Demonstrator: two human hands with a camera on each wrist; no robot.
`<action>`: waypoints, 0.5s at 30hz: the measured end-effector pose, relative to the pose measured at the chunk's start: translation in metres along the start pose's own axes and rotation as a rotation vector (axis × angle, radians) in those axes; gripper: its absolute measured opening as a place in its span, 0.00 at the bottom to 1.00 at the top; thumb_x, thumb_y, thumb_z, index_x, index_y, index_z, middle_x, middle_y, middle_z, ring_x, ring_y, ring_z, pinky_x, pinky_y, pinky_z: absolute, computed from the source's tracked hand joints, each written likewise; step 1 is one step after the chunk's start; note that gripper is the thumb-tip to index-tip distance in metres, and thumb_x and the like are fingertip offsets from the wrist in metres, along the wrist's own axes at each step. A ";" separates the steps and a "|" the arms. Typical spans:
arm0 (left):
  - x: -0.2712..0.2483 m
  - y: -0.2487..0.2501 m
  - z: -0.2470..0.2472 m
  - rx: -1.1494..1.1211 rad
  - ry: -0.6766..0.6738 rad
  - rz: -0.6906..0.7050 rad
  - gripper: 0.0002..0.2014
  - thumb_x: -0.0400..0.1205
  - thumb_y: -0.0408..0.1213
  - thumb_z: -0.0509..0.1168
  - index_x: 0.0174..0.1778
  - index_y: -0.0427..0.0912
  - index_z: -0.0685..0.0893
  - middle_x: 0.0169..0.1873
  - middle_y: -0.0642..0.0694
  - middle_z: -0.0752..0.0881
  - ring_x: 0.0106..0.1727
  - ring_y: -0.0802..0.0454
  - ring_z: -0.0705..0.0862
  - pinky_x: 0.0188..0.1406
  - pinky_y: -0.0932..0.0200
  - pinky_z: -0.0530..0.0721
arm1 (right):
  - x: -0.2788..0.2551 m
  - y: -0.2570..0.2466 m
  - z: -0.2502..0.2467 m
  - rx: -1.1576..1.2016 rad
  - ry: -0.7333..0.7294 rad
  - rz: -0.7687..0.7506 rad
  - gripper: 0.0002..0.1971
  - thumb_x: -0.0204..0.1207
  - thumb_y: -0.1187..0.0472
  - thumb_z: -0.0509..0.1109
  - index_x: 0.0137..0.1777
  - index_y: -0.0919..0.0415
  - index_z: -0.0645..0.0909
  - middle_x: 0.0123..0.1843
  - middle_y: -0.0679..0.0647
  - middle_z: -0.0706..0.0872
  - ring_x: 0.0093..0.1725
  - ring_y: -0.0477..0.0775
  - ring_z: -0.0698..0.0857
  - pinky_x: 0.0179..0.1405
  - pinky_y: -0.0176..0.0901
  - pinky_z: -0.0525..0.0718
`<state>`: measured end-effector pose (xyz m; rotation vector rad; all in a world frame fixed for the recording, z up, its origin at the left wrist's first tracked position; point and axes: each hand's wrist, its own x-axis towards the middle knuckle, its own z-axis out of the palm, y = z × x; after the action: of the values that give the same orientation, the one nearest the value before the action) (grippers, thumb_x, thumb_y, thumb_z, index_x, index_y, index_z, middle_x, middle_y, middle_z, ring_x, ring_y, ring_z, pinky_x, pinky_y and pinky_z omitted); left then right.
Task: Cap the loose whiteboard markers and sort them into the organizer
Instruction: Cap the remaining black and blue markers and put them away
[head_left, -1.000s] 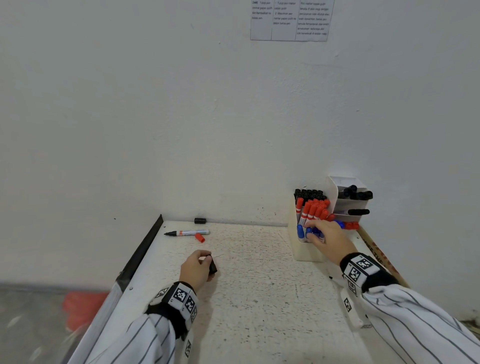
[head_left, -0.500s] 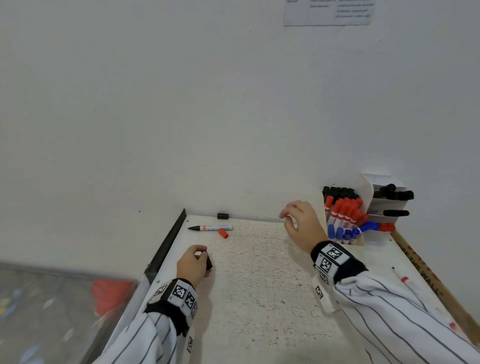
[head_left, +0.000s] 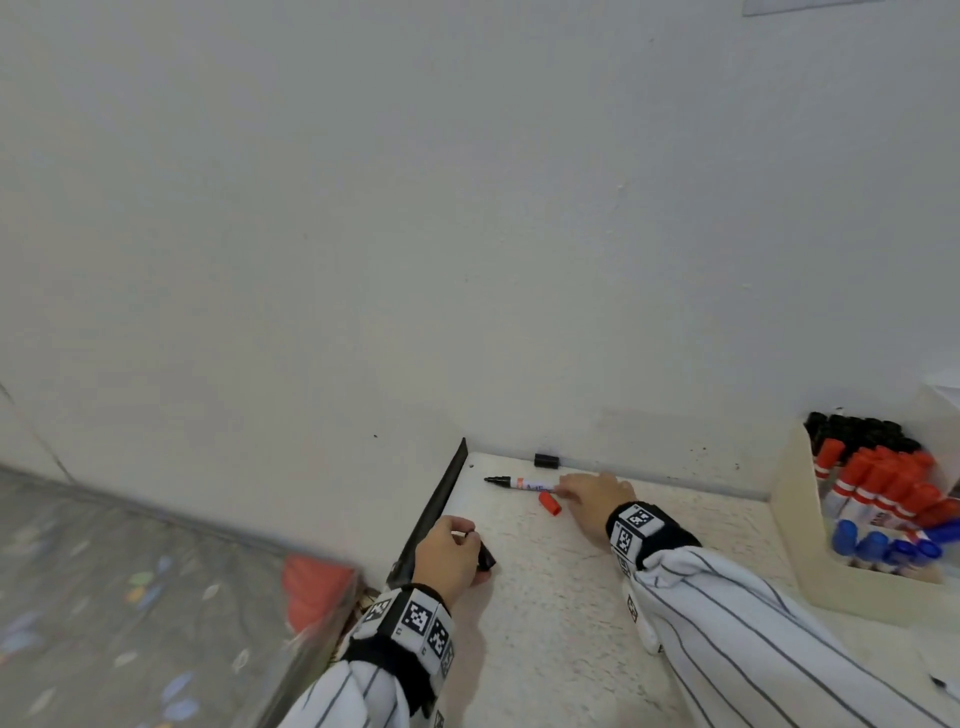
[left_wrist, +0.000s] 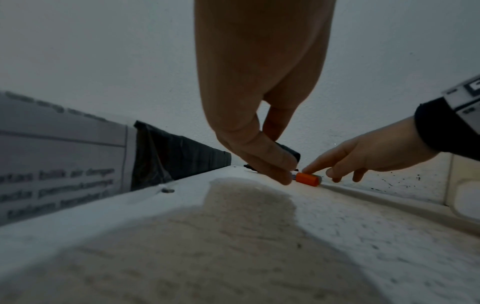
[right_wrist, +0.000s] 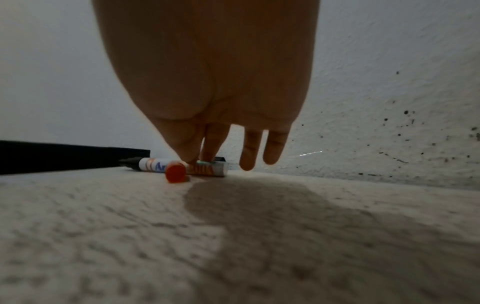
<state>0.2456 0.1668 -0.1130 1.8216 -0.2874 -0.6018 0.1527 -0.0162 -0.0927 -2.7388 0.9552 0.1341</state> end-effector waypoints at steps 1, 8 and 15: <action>0.000 0.000 0.001 0.005 -0.004 0.004 0.08 0.82 0.29 0.60 0.39 0.44 0.76 0.42 0.42 0.78 0.42 0.43 0.82 0.34 0.56 0.88 | 0.002 0.004 -0.001 -0.024 0.021 0.025 0.16 0.83 0.57 0.52 0.64 0.47 0.77 0.66 0.51 0.80 0.66 0.58 0.75 0.65 0.49 0.72; -0.005 -0.004 0.012 0.036 -0.036 0.077 0.06 0.82 0.29 0.63 0.41 0.44 0.79 0.42 0.42 0.80 0.43 0.43 0.83 0.29 0.61 0.87 | -0.020 0.047 -0.013 0.198 0.013 0.239 0.06 0.78 0.59 0.62 0.51 0.59 0.70 0.54 0.58 0.80 0.46 0.55 0.77 0.42 0.41 0.73; -0.025 0.003 0.033 -0.058 -0.021 0.088 0.08 0.83 0.30 0.61 0.57 0.41 0.78 0.44 0.44 0.79 0.44 0.44 0.85 0.36 0.59 0.88 | -0.075 0.065 -0.037 0.442 0.184 0.131 0.07 0.82 0.52 0.56 0.49 0.55 0.67 0.33 0.49 0.74 0.31 0.50 0.73 0.31 0.44 0.67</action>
<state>0.2075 0.1508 -0.1111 1.7388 -0.3586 -0.5625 0.0536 -0.0302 -0.0569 -2.3105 1.0633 -0.2793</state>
